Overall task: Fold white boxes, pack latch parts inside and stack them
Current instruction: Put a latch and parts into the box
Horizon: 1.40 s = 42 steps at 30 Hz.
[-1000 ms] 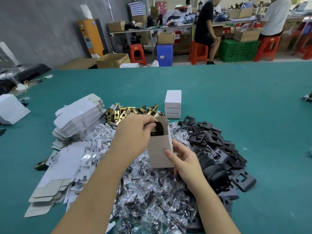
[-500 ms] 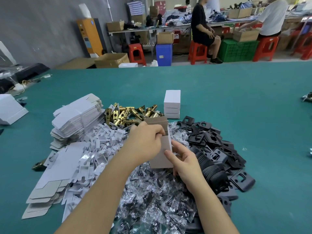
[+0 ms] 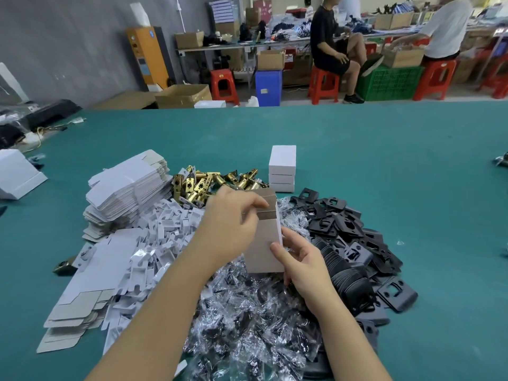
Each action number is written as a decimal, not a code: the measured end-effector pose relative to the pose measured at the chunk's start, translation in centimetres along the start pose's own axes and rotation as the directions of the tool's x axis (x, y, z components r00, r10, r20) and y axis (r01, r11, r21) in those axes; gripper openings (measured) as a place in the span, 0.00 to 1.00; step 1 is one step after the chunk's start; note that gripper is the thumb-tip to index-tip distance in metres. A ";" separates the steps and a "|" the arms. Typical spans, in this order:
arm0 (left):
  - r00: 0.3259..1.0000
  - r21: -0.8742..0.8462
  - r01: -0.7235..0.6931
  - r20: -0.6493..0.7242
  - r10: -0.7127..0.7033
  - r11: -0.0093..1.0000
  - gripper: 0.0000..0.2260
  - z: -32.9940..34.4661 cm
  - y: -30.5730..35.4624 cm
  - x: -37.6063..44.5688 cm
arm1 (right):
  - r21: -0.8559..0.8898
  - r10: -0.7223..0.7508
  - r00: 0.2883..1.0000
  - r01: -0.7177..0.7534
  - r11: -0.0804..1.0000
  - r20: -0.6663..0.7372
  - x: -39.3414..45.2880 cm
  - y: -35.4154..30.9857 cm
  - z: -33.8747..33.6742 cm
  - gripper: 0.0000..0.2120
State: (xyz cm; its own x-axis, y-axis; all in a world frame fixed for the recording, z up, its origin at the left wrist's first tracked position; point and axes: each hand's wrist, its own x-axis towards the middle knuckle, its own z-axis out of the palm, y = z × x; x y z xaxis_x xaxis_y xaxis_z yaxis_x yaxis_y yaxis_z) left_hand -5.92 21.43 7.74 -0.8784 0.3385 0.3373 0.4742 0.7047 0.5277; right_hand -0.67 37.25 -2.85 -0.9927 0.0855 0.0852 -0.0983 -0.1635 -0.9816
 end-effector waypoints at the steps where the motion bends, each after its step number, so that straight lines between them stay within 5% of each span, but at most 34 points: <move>1: 0.995 -0.041 0.002 -0.095 -0.006 0.999 0.13 -0.2 -0.3 0.1 | -0.003 0.001 1.000 -0.001 1.000 -0.005 0.0 0.1 0.0 0.16; 6: 0.893 -0.325 0.182 -0.340 -0.295 0.928 0.10 -1.1 -3.2 0.8 | 0.046 0.028 0.996 -0.025 0.999 -0.081 0.3 0.6 -0.3 0.13; 10: 0.915 -0.050 0.399 -0.034 -0.401 0.915 0.09 -0.2 -6.3 0.6 | 0.201 0.076 0.984 -0.043 0.979 -0.158 0.6 0.9 -0.4 0.15; 14: 0.856 0.304 0.326 0.307 -0.417 0.895 0.11 1.3 -7.3 -0.8 | 0.178 0.076 0.987 -0.050 0.983 -0.142 0.7 1.0 -0.3 0.19; 25: 0.871 0.439 0.138 0.374 -0.320 0.888 0.07 1.3 -7.2 -1.2 | 0.065 0.062 0.988 -0.054 0.996 -0.140 0.6 0.8 -0.3 0.13; 33: 0.927 0.139 0.226 0.273 -0.257 0.964 0.07 1.3 -7.9 -1.3 | 0.048 0.058 0.989 -0.052 0.997 -0.135 0.6 0.8 -0.3 0.13; 42: 0.920 -0.272 0.391 0.086 -0.382 0.879 0.09 0.0 -7.8 -0.4 | 0.041 0.065 0.989 -0.060 0.997 -0.129 0.6 0.7 -0.2 0.13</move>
State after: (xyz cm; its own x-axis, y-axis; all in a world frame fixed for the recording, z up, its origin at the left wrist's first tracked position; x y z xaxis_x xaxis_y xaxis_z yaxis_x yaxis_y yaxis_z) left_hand -9.24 15.77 3.51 -0.9945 0.0958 0.0416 0.0899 0.5823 0.8080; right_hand -1.31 37.43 -3.53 -0.9796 0.2011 -0.0014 -0.0414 -0.2083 -0.9772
